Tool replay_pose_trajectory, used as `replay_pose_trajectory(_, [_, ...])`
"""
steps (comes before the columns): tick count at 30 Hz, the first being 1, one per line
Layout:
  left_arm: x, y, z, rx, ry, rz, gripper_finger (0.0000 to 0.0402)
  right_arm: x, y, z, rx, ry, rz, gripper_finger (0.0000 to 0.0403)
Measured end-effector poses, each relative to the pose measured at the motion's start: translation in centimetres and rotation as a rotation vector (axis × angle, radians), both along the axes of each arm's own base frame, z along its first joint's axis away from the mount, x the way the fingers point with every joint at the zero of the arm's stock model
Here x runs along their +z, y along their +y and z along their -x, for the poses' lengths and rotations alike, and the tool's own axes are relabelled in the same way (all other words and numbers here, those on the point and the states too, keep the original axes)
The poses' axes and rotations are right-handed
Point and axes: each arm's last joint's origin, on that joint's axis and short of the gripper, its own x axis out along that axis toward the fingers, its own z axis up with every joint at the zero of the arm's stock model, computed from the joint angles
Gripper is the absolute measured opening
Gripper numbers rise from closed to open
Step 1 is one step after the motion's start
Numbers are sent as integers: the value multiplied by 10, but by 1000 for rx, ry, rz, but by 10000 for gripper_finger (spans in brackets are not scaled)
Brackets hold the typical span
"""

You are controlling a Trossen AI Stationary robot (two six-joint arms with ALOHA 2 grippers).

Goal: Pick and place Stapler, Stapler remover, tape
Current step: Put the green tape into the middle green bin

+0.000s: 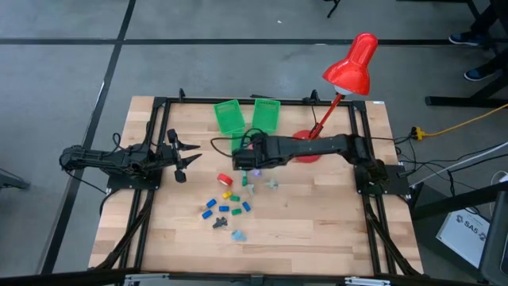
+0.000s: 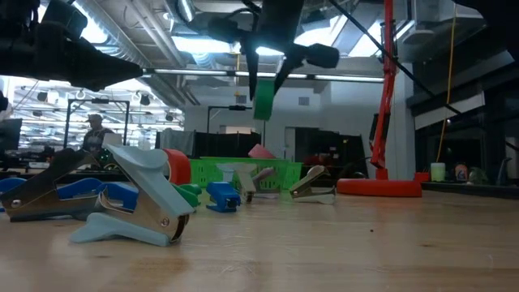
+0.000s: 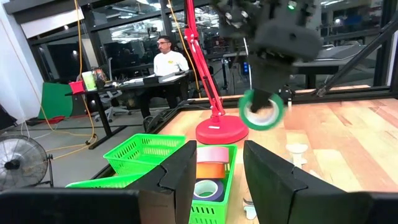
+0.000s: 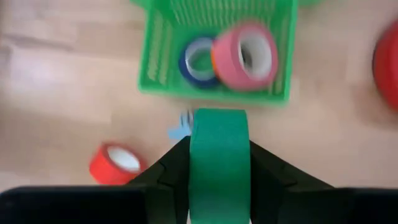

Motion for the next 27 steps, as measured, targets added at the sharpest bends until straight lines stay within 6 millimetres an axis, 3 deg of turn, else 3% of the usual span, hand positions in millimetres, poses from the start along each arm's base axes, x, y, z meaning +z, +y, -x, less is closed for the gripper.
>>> replay_pose_trajectory(3, [0, 0, 0, 0, 0, 0, 128, 10, -12, -5, 2, -54, 60, 108])
replay_pose_trajectory(6, [0, 0, 0, 0, 0, 0, 127, 7, -26, -13, 23, -99, 76, 107])
replay_pose_trajectory(16, [0, 0, 0, 0, 0, 0, 127, -47, -79, -28, -13, -203, 15, 127])
replay_pose_trajectory(22, [0, 0, 0, 0, 0, 0, 128, -66, -89, -20, 49, -137, -137, 114])
replay_pose_trajectory(27, [0, 0, 0, 0, 0, 0, 128, -62, -88, -17, 73, -94, -161, 145])
